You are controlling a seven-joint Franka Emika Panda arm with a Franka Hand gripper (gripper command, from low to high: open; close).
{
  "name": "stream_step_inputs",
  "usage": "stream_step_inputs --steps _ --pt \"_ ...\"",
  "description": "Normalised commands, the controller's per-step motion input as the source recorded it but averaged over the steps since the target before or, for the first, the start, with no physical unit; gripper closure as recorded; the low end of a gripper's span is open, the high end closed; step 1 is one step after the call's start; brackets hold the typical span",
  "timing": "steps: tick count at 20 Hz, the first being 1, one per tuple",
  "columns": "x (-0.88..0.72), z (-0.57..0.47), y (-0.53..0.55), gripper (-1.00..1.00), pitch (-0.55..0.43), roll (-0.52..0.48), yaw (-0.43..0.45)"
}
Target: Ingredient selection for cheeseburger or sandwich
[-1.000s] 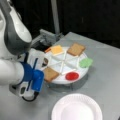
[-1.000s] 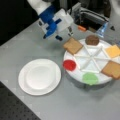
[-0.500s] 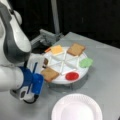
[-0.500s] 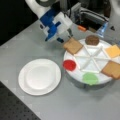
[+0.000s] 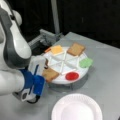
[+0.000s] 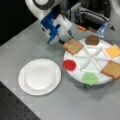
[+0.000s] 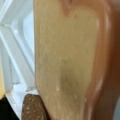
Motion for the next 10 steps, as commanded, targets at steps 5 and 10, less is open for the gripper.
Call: stream_step_inputs --steps 5,10 --pt "0.13 -0.12 -0.15 -1.00 -0.048 0.345 0.026" --pt "0.13 -0.14 -0.14 -1.00 -0.067 0.348 0.032"
